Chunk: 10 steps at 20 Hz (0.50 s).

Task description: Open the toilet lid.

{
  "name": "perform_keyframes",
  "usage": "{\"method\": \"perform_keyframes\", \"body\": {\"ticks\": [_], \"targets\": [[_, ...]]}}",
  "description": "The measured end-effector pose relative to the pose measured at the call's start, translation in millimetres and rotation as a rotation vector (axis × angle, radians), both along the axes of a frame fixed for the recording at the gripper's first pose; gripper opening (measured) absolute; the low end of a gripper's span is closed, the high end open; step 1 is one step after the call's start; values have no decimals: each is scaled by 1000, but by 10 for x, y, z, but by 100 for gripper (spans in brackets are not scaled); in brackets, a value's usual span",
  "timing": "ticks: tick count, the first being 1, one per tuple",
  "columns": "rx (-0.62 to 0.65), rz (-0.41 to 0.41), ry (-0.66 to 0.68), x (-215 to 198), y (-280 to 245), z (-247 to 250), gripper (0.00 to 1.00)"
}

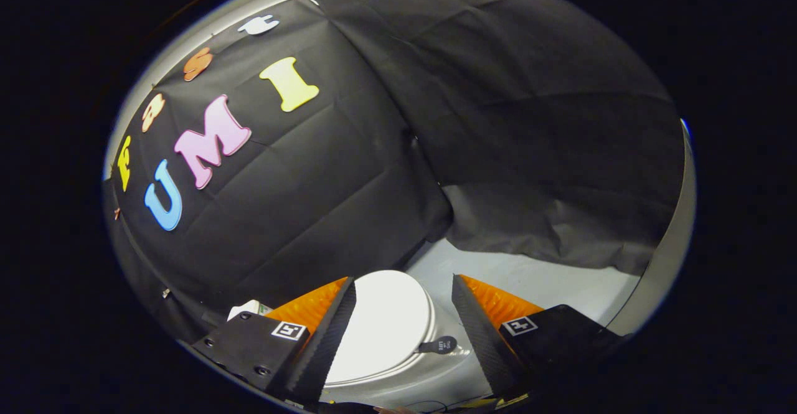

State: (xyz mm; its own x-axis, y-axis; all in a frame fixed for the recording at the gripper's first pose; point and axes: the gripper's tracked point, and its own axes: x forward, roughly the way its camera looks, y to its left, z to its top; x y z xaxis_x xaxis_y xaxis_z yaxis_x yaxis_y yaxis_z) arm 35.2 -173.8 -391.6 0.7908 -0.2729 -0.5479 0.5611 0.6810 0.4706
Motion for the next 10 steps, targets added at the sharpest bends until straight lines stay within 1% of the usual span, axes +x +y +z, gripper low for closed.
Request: {"method": "perform_keyframes", "body": {"ticks": [2, 6, 8, 10], "targets": [[96, -21, 5, -83, -16, -317, 98], [362, -107, -4, -190, 30, -997, 98], [452, -164, -11, -261, 64, -1291, 98], [498, -198, -33, -271, 54, -1446, 97]]}}
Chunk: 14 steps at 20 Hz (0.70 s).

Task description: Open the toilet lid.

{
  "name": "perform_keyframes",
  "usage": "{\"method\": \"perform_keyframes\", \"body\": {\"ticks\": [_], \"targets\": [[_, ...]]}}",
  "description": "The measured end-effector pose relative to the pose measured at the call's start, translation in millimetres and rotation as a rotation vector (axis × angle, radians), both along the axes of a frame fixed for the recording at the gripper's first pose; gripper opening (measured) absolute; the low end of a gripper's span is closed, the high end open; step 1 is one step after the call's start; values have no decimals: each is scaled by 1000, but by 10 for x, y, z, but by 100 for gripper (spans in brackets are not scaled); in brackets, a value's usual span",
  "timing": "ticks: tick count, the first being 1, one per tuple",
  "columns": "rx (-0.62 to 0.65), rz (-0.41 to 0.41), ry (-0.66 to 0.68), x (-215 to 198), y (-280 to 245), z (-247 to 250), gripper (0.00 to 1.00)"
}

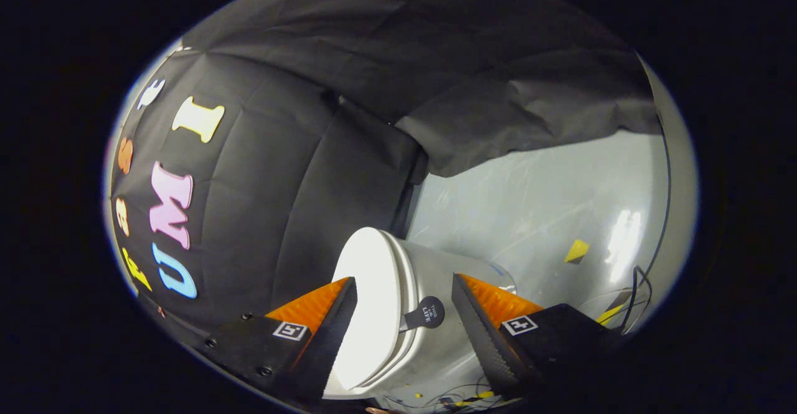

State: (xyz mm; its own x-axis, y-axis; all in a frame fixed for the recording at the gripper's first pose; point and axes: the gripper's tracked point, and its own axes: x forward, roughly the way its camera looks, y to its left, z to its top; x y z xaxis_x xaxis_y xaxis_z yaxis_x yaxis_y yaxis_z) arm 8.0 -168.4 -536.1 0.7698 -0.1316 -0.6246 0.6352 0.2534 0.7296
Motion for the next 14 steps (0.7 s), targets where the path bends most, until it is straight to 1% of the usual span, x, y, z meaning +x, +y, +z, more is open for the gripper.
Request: {"method": "perform_keyframes", "body": {"ticks": [3, 7, 10, 11, 12, 14], "targets": [[47, -16, -7, 18, 53, -221, 97], [141, -9, -35, 81, 254, -449, 97], [205, -43, -68, 121, 298, -576, 95], [218, -47, -72, 139, 306, -625, 87], [236, -39, -86, 155, 348, -647, 83], [269, -25, -90, 206, 427, -697, 55]]}}
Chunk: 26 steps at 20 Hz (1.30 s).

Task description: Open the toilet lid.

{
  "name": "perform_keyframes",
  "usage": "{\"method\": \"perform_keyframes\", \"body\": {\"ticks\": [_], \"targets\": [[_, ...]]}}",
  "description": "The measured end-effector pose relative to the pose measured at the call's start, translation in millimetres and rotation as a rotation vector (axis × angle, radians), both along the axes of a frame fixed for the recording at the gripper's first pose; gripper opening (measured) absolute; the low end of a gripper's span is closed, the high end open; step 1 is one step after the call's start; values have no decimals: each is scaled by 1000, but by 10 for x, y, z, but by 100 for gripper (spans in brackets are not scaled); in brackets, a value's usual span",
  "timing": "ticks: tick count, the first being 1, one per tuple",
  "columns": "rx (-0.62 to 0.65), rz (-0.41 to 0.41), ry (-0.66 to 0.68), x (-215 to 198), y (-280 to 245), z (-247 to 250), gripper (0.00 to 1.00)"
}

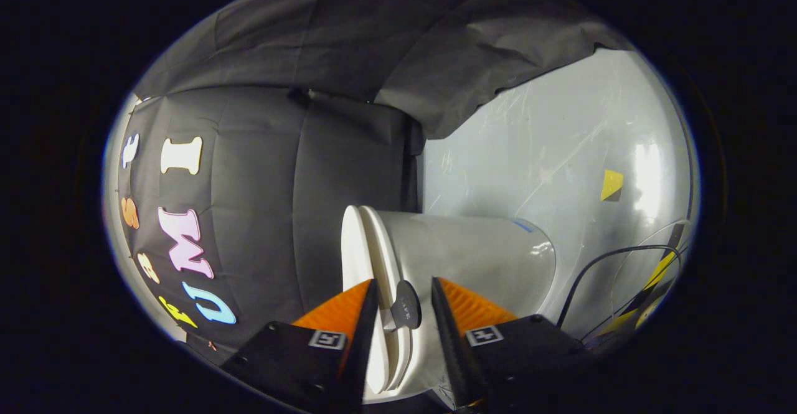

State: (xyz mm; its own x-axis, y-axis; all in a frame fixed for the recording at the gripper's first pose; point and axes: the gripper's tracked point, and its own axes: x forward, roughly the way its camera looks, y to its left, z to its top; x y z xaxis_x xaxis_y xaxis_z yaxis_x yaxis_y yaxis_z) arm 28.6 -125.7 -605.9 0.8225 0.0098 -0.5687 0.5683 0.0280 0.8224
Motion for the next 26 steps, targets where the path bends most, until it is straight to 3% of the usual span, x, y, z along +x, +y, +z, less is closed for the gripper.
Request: {"method": "perform_keyframes", "body": {"ticks": [4, 6, 8, 9, 15, 18, 26], "targets": [[41, -2, -28, 49, 69, -73, 50], [53, -4, -46, 40, 22, -39, 15], [54, -6, -60, 76, 76, -9, 15], [48, 2, -58, 98, 65, -14, 5], [-41, 80, 19, 95, 94, 140, 5], [-193, 186, 78, 130, 133, 395, 5], [-576, 300, 23, 487, 503, 1605, 5]]}}
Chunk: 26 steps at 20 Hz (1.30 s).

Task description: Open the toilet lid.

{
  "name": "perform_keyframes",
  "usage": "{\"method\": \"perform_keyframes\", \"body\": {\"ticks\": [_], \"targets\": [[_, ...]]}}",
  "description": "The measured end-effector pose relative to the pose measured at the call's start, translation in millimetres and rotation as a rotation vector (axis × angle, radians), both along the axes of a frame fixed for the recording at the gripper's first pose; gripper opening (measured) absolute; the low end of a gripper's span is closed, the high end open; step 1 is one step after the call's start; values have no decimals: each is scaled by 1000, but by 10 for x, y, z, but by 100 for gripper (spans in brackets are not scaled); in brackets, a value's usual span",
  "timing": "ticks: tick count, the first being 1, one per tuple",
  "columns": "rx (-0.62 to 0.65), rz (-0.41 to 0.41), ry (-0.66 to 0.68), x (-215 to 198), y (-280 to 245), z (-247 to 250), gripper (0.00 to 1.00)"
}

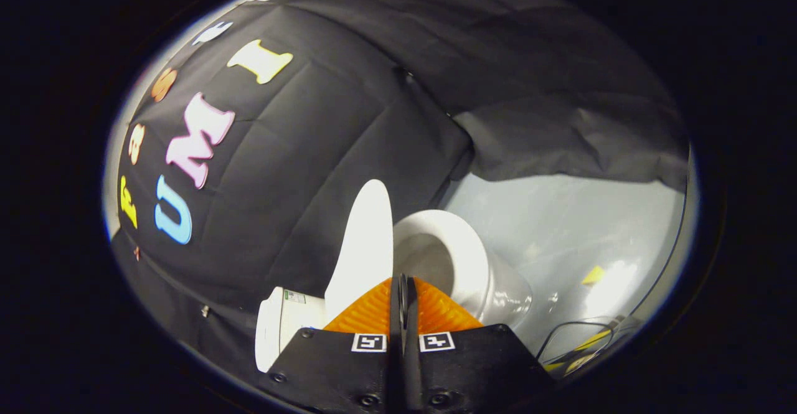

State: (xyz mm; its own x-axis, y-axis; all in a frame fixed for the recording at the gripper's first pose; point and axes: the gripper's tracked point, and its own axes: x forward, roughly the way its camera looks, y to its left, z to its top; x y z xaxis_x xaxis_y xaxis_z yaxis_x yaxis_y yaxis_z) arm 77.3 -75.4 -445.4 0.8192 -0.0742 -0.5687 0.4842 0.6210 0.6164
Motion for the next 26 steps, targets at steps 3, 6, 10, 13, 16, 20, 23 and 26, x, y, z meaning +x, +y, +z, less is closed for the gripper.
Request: {"method": "perform_keyframes", "body": {"ticks": [3, 6, 10, 13, 16, 20, 23, 26], "targets": [[-155, 87, -15, 80, 281, 447, 5], [-296, 157, -47, 165, 612, 895, 5], [-377, 196, -80, 272, 1012, 1286, 5], [-461, 236, -82, 309, 1313, 1497, 5], [-558, 287, -91, 368, 1653, 1702, 5], [-654, 342, -126, 450, 2138, 1905, 5], [-745, 385, -143, 502, 2535, 2032, 5], [-813, 435, -148, 557, 2911, 2088, 5]]}}
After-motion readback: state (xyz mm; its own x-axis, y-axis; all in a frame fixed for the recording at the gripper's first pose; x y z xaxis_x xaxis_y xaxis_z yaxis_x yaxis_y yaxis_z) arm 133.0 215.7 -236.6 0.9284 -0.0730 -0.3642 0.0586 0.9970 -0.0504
